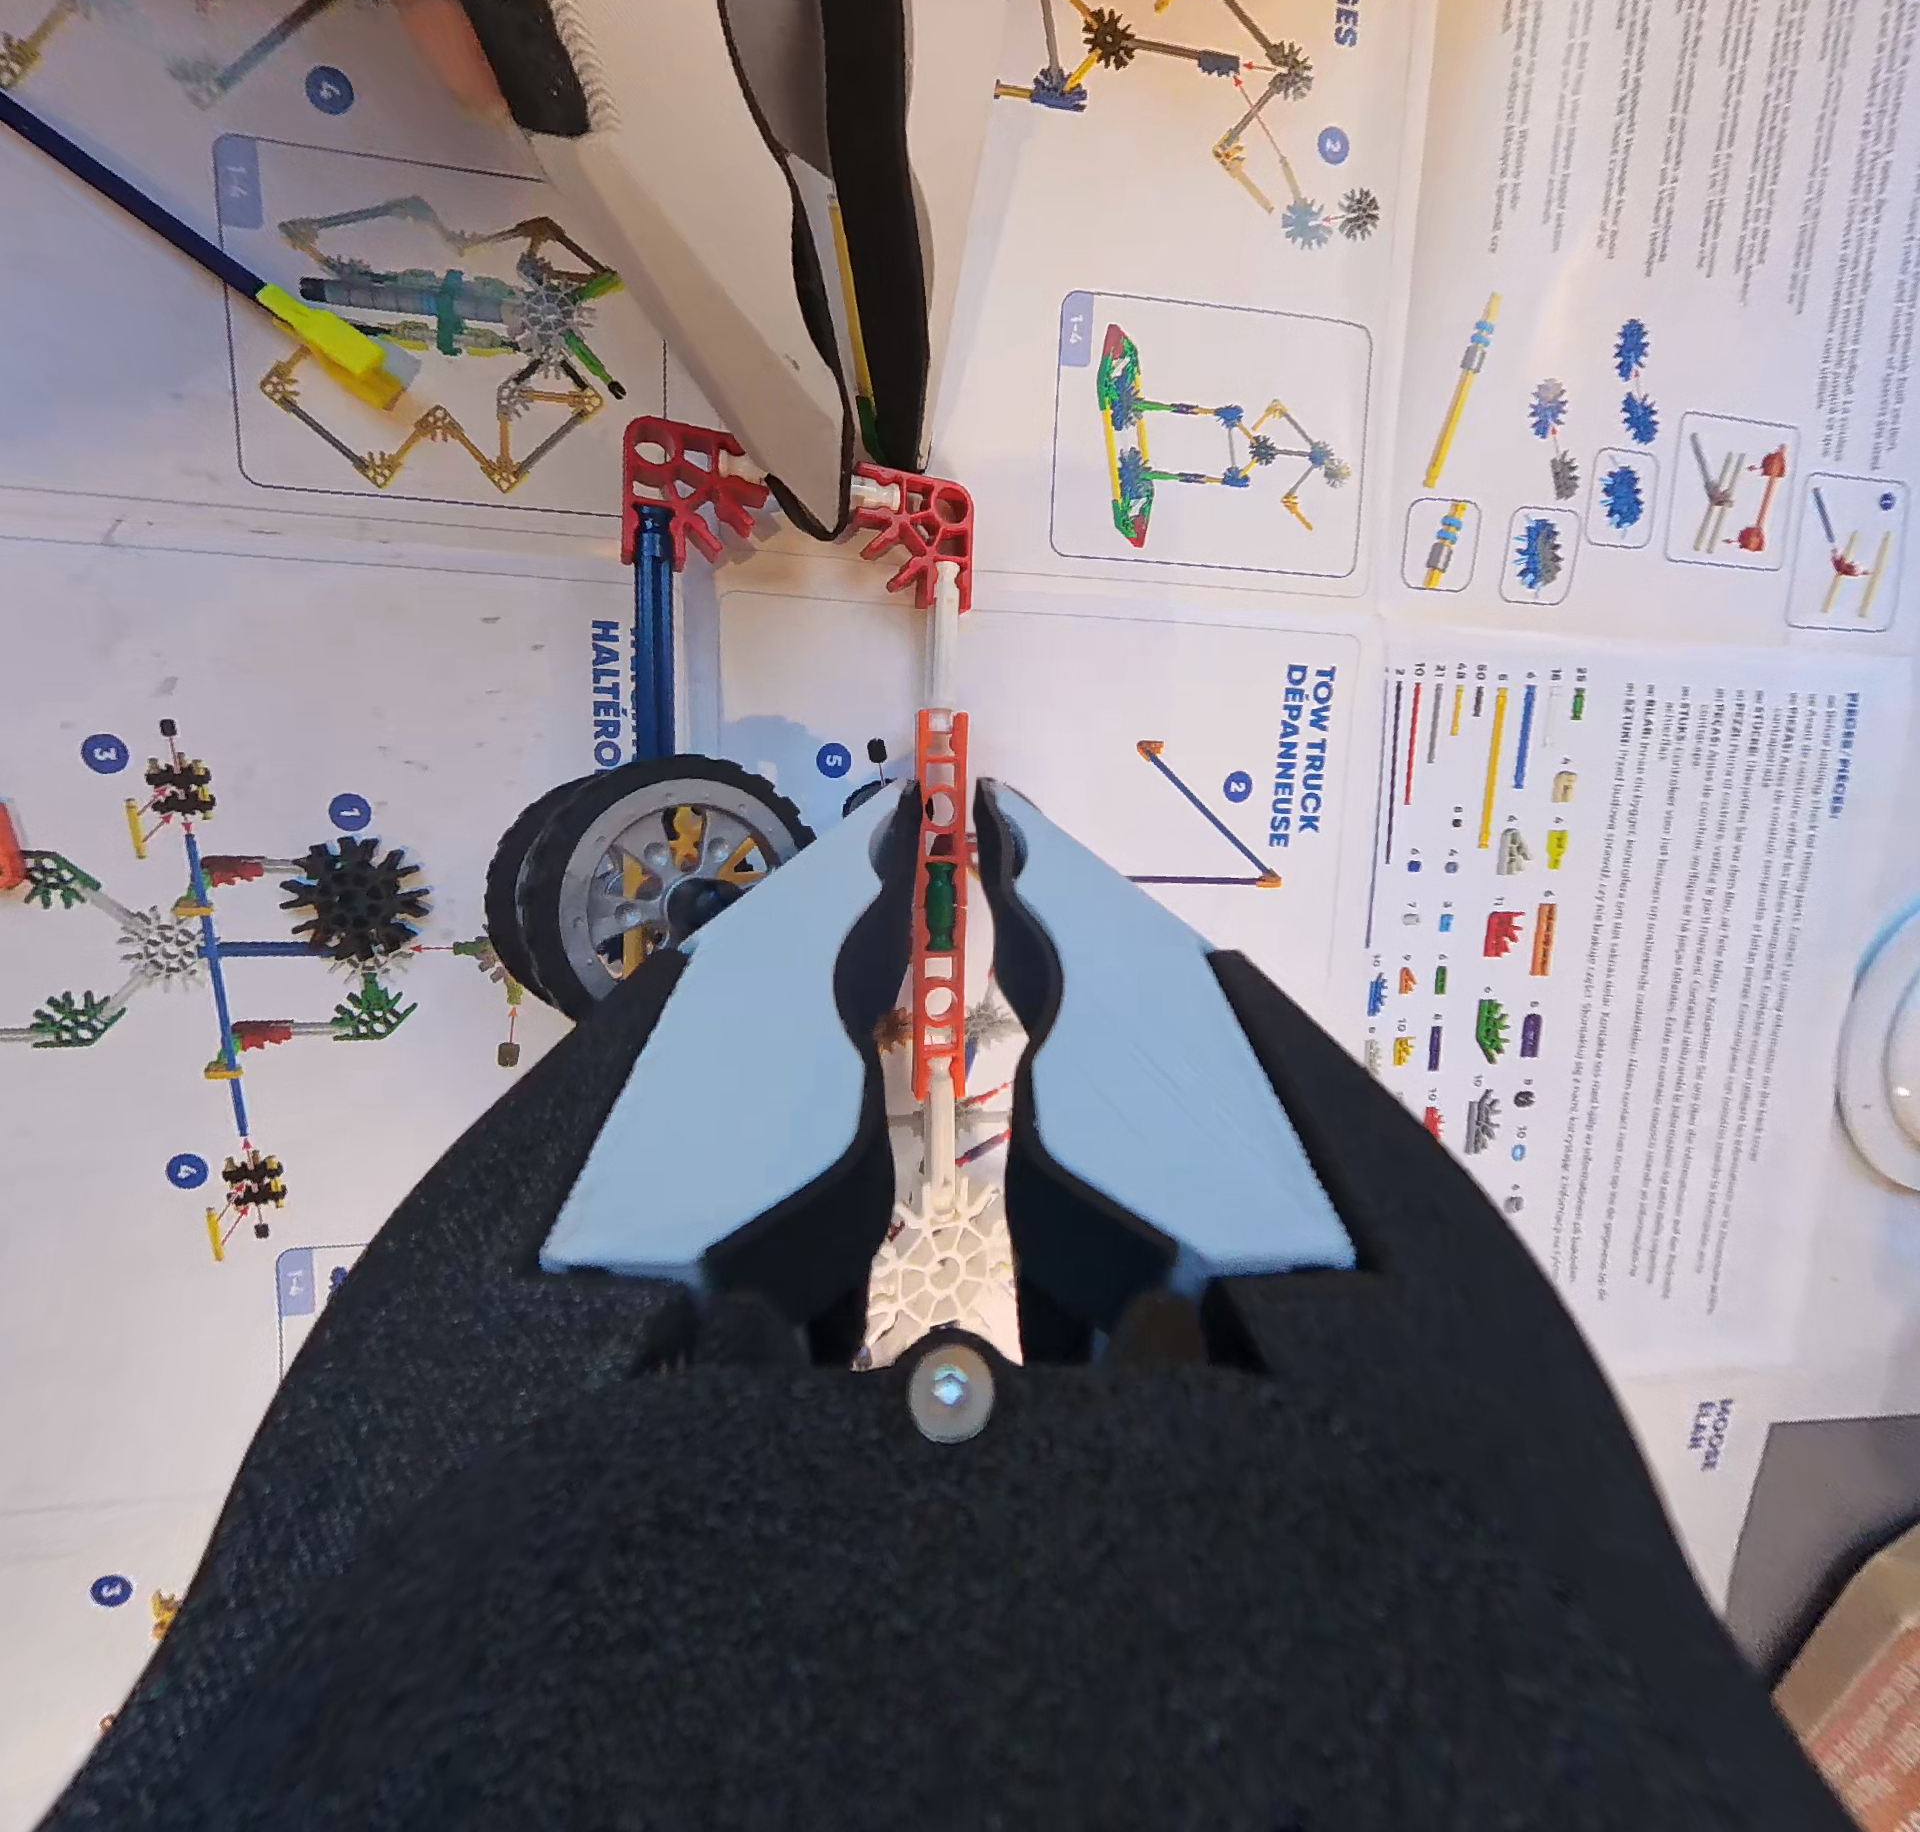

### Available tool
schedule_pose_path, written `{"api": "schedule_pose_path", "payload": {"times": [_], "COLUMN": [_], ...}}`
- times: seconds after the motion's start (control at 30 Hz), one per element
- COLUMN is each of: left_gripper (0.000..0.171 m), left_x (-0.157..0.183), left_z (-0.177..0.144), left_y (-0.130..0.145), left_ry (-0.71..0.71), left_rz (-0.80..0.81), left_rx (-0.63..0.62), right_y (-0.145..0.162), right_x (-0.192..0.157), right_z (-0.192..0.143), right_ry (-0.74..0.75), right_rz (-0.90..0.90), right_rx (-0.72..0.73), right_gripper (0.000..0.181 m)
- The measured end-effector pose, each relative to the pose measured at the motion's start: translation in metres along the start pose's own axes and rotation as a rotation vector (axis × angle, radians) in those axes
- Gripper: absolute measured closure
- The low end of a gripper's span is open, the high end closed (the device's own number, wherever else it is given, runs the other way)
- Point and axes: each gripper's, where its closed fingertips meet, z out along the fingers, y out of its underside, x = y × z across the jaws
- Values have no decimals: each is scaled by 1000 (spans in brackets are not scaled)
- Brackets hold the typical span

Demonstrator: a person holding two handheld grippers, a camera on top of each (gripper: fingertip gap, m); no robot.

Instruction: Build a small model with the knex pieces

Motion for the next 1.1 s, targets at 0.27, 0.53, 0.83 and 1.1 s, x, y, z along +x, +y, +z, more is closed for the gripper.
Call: {"api": "schedule_pose_path", "payload": {"times": [0.27, 0.53, 0.83, 1.1], "left_gripper": [159, 159, 160, 160], "left_x": [-1, 0, -1, -1], "left_z": [1, 4, 4, 3], "left_y": [-3, -3, -3, -4], "left_ry": [-18, -48, -64, -64], "left_rz": [-21, -5, 3, -5], "left_rx": [26, 28, 34, 43], "right_y": [1, -1, 0, 12], "right_x": [-3, -6, -2, 1], "right_z": [4, 3, -4, -3], "right_ry": [-96, -83, -58, -53], "right_rz": [92, 87, 87, 117], "right_rx": [3, -15, -36, -79], "right_gripper": [177, 179, 168, 166]}}
